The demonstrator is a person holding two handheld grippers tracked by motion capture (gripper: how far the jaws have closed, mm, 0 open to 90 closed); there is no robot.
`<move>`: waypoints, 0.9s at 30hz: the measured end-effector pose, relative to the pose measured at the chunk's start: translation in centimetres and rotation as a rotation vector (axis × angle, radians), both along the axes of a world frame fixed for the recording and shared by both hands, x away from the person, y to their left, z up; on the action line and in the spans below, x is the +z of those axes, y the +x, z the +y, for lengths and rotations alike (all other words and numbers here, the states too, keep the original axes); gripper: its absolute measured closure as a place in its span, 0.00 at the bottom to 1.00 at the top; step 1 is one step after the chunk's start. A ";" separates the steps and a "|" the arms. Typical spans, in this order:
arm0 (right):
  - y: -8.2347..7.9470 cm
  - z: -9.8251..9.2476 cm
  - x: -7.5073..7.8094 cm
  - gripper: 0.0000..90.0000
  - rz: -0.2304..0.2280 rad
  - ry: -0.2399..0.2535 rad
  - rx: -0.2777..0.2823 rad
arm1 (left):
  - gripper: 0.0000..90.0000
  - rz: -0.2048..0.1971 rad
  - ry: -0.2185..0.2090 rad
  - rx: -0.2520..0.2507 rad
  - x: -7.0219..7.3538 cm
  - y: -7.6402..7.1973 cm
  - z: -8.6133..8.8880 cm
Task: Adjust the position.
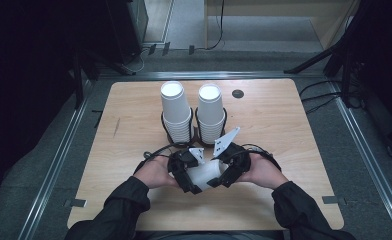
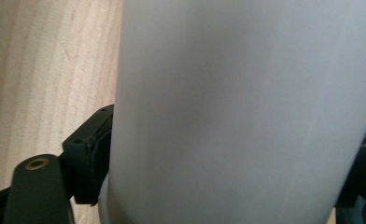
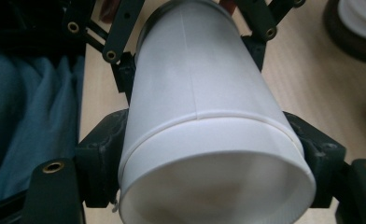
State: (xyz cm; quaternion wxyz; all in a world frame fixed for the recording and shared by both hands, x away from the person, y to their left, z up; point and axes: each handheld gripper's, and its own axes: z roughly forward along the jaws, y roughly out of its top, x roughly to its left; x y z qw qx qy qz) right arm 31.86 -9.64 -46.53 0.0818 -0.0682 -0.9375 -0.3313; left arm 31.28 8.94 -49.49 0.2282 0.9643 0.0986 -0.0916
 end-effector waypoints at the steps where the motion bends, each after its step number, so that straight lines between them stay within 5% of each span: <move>1: 0.0 0.0 0.0 0.28 0.008 -0.008 0.007 | 0.16 0.004 0.003 0.001 0.0 -0.1 -0.1; 9: 0.0 -0.4 0.5 0.27 0.012 -0.010 -0.001 | 0.01 0.007 -0.074 -0.014 0.2 0.2 0.6; 27: 0.8 -3.2 1.4 0.27 0.010 0.046 -0.109 | 0.00 -0.041 -0.249 0.123 2.0 1.0 3.3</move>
